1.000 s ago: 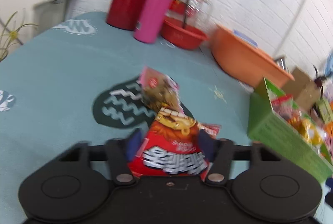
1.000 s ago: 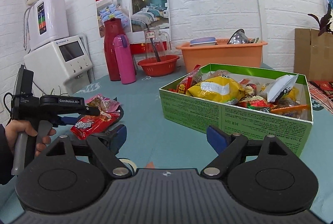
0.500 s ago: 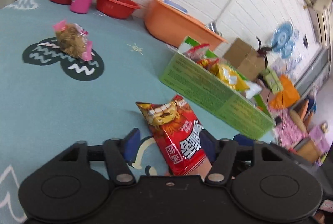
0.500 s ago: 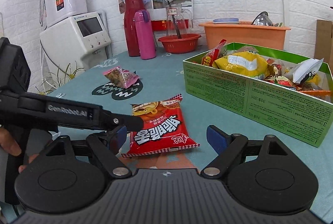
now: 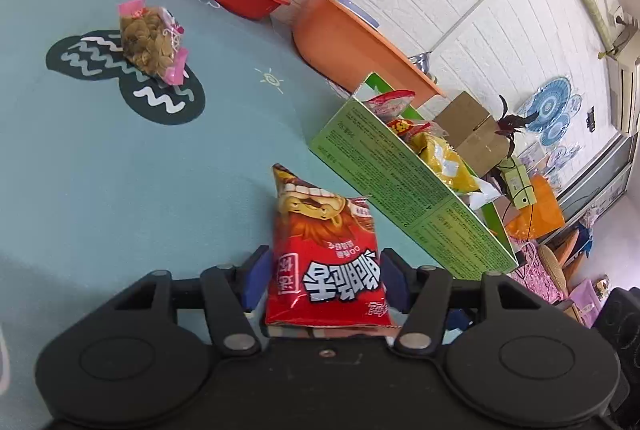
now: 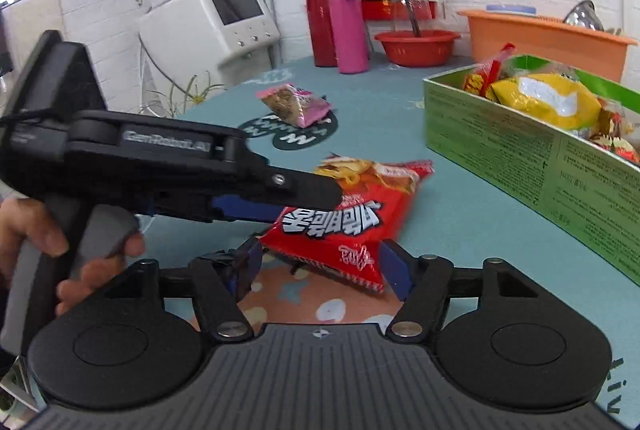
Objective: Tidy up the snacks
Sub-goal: 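Carry the red chip bag into the green box and open both grippers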
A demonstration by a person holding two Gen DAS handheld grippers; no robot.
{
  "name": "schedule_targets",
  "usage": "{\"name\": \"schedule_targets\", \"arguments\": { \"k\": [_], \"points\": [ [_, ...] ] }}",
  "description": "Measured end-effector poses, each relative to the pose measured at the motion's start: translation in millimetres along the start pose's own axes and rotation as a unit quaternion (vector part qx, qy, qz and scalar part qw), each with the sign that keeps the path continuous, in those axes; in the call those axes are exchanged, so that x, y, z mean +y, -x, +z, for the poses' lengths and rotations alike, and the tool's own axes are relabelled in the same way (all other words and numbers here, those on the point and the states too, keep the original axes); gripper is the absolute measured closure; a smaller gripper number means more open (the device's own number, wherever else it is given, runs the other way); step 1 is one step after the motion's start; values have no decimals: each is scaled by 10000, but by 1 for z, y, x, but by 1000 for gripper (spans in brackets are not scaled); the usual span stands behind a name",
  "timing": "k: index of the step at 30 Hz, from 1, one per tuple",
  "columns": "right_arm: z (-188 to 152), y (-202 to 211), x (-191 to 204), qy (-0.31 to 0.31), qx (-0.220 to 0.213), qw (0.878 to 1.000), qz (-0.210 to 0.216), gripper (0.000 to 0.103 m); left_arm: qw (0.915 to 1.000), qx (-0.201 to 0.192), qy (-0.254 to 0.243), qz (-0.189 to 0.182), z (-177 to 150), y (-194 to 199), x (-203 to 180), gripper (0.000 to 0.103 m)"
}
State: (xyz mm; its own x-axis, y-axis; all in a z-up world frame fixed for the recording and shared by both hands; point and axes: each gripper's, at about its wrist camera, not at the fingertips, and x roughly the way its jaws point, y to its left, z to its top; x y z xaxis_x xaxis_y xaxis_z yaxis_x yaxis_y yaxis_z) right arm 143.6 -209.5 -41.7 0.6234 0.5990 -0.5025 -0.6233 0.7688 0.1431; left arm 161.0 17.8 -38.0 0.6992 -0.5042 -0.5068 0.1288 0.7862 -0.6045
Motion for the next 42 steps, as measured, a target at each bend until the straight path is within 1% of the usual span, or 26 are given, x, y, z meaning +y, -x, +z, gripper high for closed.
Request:
{"name": "schedule_targets", "arguments": {
  "k": [2, 6, 8, 9, 10, 11, 12, 13, 16, 21, 26, 29, 34, 37, 42],
  "points": [
    [4, -2, -3, -23, -15, 9998, -212, 0, 10000, 38, 60, -21, 2, 0, 2, 3],
    [8, -12, -12, -358, 69, 9993, -52, 0, 10000, -12, 14, 28, 5, 0, 3, 4],
    [8, -20, -14, -454, 173, 9988, -114, 2, 10000, 63, -2, 51, 5, -4, 3, 11],
    [7, -23, -15, -499, 229, 9984, -129, 4, 10000, 77, -50, 36, 3, -7, 3, 26],
    [5, -23, -15, -547, 153, 9983, -95, 9, 9998, 80, -126, 87, 2, -9, 1, 36],
    [4, -23, -15, -583, 137, 9982, -93, 11, 9996, 46, -223, 168, 1, -9, -1, 37],
    [3, -23, -13, -557, 142, 9982, -152, 17, 9994, 32, -264, 222, -1, -9, -3, 35],
    [2, -21, -11, -512, 151, 9984, -190, 21, 9994, 34, -240, 252, -1, -9, -5, 35],
    [3, -12, -7, -447, 64, 9986, -292, 21, 9995, -17, -239, 211, -2, -5, -12, 35],
    [16, 16, -6, -301, -533, 9968, -512, 21, 9980, -385, -508, -31, 10, 9, -42, 36],
    [33, 41, -19, -213, -1167, 9900, -764, 21, 9931, -665, -911, -326, 32, 9, -79, 36],
    [41, 46, -35, -225, -1397, 9859, -896, 21, 9896, -714, -1177, -410, 43, -2, -100, 36],
    [54, 47, -64, -326, -1619, 9793, -1173, 21, 9861, -697, -1421, -504, 60, -36, -128, 36],
    [58, 48, -85, -424, -1705, 9750, -1360, 21, 9854, -629, -1468, -583, 71, -60, -137, 36],
    [65, 39, -121, -608, -1730, 9714, -1510, 23, 9854, -479, -1491, -666, 90, -101, -148, 36]
  ]
}}
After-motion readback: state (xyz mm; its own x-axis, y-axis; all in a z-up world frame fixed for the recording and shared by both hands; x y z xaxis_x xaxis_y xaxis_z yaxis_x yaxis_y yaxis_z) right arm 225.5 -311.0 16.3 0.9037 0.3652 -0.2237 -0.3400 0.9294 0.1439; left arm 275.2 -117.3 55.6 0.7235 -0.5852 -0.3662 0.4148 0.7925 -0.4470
